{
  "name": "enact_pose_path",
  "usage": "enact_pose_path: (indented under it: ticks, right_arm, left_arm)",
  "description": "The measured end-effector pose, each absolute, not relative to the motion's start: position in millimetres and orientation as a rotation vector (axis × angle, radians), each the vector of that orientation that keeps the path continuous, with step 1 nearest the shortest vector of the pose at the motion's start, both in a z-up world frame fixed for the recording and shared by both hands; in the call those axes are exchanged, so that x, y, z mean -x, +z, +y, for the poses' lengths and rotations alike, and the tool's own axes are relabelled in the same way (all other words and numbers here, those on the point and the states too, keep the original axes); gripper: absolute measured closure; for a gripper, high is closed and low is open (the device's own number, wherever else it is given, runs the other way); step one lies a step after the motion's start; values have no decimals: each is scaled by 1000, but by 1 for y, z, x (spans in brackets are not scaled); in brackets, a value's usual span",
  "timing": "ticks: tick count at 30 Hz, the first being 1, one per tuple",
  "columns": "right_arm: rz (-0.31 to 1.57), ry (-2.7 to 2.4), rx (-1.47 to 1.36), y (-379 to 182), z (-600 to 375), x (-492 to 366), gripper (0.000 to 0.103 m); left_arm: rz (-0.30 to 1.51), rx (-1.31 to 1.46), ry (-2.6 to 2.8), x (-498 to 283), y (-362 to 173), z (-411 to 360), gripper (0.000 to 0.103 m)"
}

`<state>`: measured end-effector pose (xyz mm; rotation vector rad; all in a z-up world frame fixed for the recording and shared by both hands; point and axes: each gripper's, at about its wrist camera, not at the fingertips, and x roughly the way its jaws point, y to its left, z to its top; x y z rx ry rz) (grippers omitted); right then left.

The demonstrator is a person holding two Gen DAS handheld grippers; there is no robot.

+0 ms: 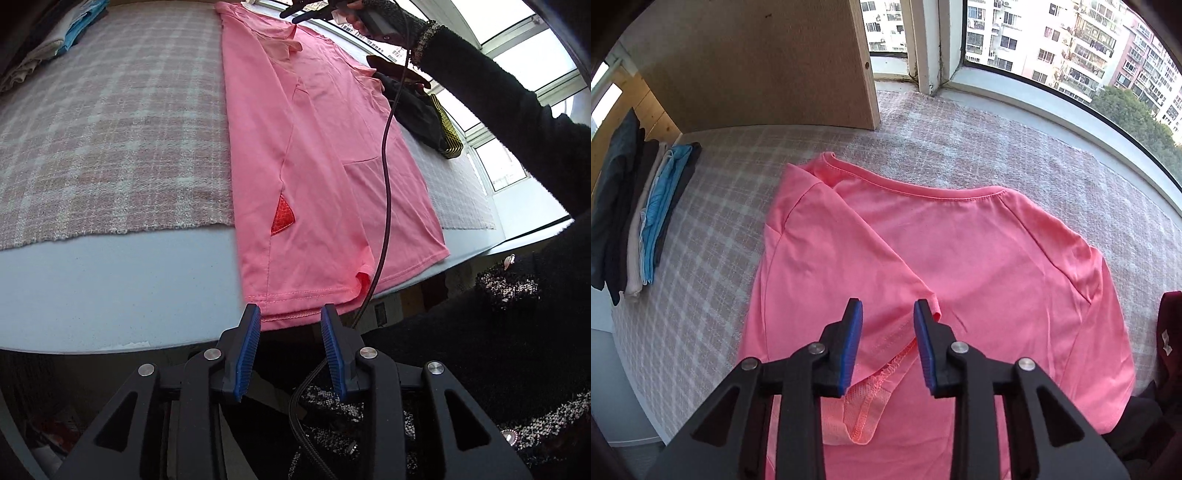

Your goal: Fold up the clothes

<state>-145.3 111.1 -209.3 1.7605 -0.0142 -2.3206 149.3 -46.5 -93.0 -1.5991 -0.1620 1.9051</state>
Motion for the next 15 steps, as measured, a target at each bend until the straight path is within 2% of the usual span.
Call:
enact_pose_path:
  ticks: [3,8,10,13,15]
  right_arm:
    - [-28,-2293,-1751,-198,117,131,74]
    - [-111,-2336,-1599,-154,130,116,74]
    - [-55,-2322,-1590,-153,113,125,69]
    - [28,-2288,-1579,-159,80,145,69]
    - [85,-2276,-1575,-168,58,163,69]
  left_arm:
    - [-133,1614,1894,-165,-88,-41,71]
    - [-218,1679,1965,-168,-91,-66,71]
    - [-156,1666,2008,-157,-95,-54,71]
    - [-19,1650,2070,-139,-102,-30,68]
    - [6,1656,2064,-132,-108,-21,68]
